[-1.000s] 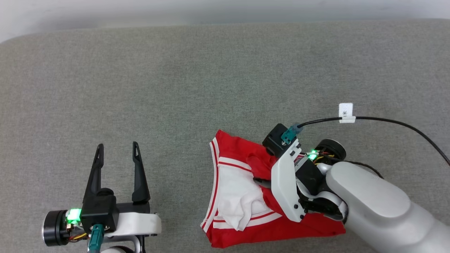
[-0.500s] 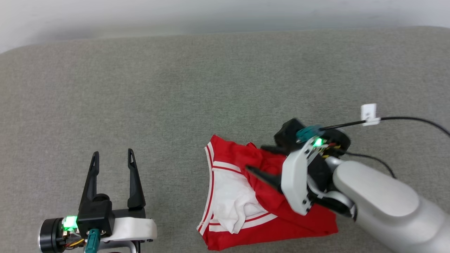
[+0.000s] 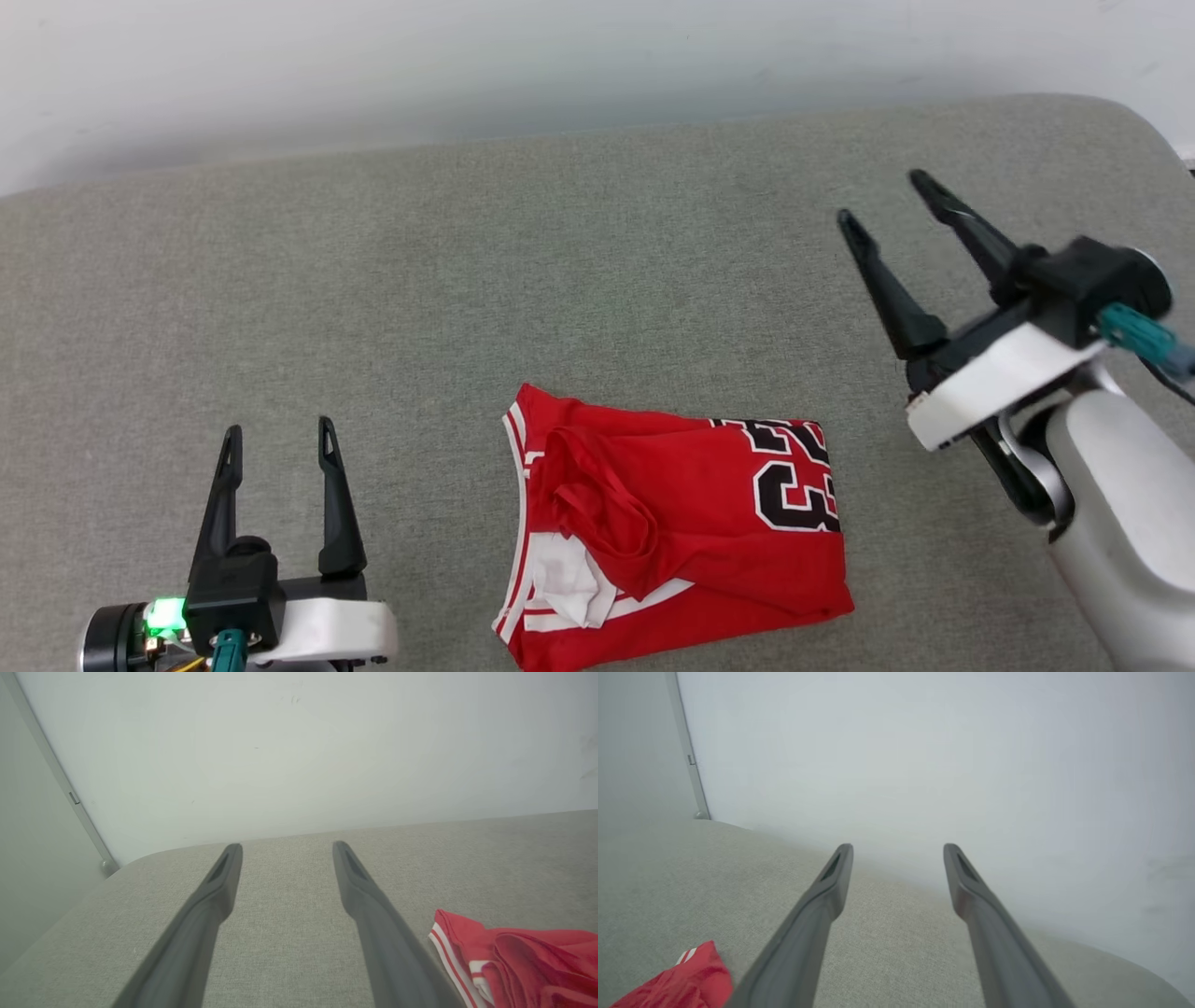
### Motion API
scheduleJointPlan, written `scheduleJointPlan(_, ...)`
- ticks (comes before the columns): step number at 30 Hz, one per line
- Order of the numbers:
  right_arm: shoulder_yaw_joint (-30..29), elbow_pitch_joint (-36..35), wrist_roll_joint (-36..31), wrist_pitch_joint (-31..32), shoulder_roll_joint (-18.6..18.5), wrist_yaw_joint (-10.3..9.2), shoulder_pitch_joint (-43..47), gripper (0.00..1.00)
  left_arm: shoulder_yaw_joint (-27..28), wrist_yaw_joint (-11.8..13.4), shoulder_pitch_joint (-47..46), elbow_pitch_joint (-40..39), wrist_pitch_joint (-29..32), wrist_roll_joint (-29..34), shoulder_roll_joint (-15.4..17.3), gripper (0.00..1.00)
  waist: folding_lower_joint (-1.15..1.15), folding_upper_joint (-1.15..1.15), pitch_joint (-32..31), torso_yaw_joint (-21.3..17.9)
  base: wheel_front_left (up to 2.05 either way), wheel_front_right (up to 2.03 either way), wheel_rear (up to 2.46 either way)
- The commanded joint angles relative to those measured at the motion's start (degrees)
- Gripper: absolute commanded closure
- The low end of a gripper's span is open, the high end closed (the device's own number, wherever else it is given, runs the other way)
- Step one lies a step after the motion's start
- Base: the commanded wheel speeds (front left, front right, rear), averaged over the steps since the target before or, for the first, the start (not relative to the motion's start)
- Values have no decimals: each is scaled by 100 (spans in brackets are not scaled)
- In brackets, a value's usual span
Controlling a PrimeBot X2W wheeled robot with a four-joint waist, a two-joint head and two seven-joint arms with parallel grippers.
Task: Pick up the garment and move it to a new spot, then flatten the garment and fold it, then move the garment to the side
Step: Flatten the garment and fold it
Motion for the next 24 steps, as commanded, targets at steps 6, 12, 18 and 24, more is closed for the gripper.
scheduleJointPlan(6,-1614,-591,-1009,-211,784,-2,1216,0,37,-64,120,-50,-12,7,30,0,0,0,-50,-63,0,0,0)
scheduleJointPlan(12,-2421,-1418,-1550,-212,1457,-2,2257,0,56,-79,136,-50,-12,5,13,0,0,0,-74,-71,0,0,0)
scheduleJointPlan(18,-2706,-1688,-1649,-213,1766,-2,2960,0,56,-94,179,-41,-12,15,-1,0,0,0,-128,-34,0,0,0)
scheduleJointPlan(24,-2777,-1740,-1662,-213,1887,-2,3291,0,68,-123,236,-21,-12,19,0,0,0,0,-176,-7,0,0,0)
